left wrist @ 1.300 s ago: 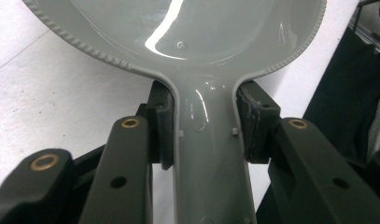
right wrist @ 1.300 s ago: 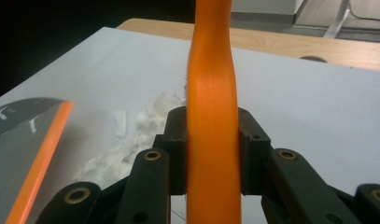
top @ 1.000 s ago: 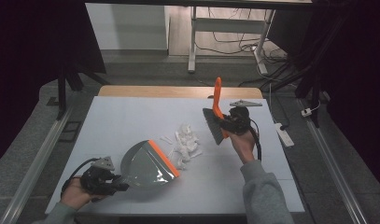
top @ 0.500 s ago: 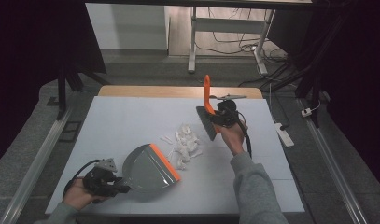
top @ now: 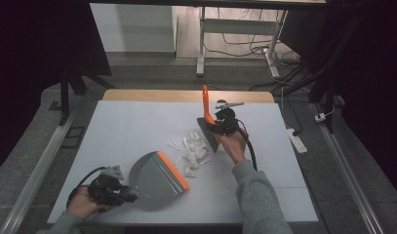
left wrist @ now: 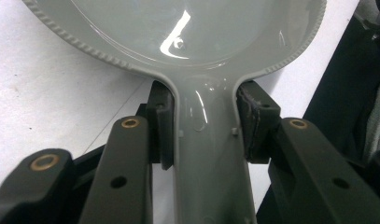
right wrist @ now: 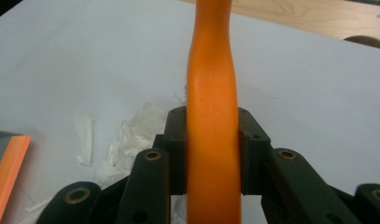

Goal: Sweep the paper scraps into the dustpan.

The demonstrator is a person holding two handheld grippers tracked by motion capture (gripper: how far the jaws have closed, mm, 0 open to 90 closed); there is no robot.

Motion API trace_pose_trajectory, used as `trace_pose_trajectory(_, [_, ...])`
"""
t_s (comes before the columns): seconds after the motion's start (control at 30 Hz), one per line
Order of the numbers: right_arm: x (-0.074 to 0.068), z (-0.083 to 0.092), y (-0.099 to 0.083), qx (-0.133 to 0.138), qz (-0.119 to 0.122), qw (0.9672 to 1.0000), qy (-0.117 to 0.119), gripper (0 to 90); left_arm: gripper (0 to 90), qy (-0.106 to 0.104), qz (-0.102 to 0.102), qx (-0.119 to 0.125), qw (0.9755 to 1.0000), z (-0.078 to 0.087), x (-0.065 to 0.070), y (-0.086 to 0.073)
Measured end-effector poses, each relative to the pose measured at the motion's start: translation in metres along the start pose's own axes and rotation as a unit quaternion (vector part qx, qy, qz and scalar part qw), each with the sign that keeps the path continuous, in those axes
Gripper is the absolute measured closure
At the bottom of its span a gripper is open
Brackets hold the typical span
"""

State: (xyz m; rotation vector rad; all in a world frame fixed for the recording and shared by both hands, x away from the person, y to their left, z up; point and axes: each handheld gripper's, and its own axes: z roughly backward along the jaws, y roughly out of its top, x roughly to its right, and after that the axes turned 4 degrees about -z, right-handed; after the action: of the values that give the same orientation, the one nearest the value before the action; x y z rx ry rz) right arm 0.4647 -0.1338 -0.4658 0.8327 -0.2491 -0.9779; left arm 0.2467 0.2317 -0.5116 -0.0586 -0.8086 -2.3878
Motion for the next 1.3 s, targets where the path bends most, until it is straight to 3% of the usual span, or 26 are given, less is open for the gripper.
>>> trace_pose_trajectory(0.73, [-0.035,-0.010,-0.007,-0.016,0.026,0.9986,0.043,70.4,61.9,-0.003,0.009,-0.011,0.9999,-0.008,-0.002,0.004])
trace_pose_trajectory(0.8, [-0.050,-0.010,-0.012,-0.019,0.040,0.9974,0.057,70.4,62.0,-0.003,0.010,-0.011,0.9999,-0.009,-0.002,0.004])
trace_pose_trajectory(0.87, [-0.056,-0.009,-0.014,-0.020,0.047,0.9966,0.065,70.4,61.9,-0.003,0.010,-0.011,0.9999,-0.009,-0.002,0.005])
trace_pose_trajectory(0.9, [-0.070,-0.007,-0.020,-0.025,0.064,0.9941,0.084,70.3,61.9,-0.003,0.010,-0.011,0.9999,-0.009,-0.002,0.005])
trace_pose_trajectory(0.97, [-0.073,-0.006,-0.021,-0.026,0.068,0.9932,0.091,70.4,62.0,-0.003,0.011,-0.011,0.9999,-0.009,-0.002,0.005])
trace_pose_trajectory(1.0, [-0.078,0.000,-0.022,-0.021,0.067,0.9911,0.112,70.3,61.9,-0.002,0.011,-0.012,0.9999,-0.009,-0.002,0.005])
trace_pose_trajectory(1.1, [-0.077,0.010,-0.018,-0.003,0.068,0.9910,0.115,70.3,62.0,-0.002,0.012,-0.011,0.9999,-0.009,-0.001,0.005])
trace_pose_trajectory(1.3, [-0.049,0.037,0.001,0.037,0.056,0.9954,0.069,70.3,61.9,-0.003,0.012,-0.012,0.9999,-0.010,-0.002,0.005])
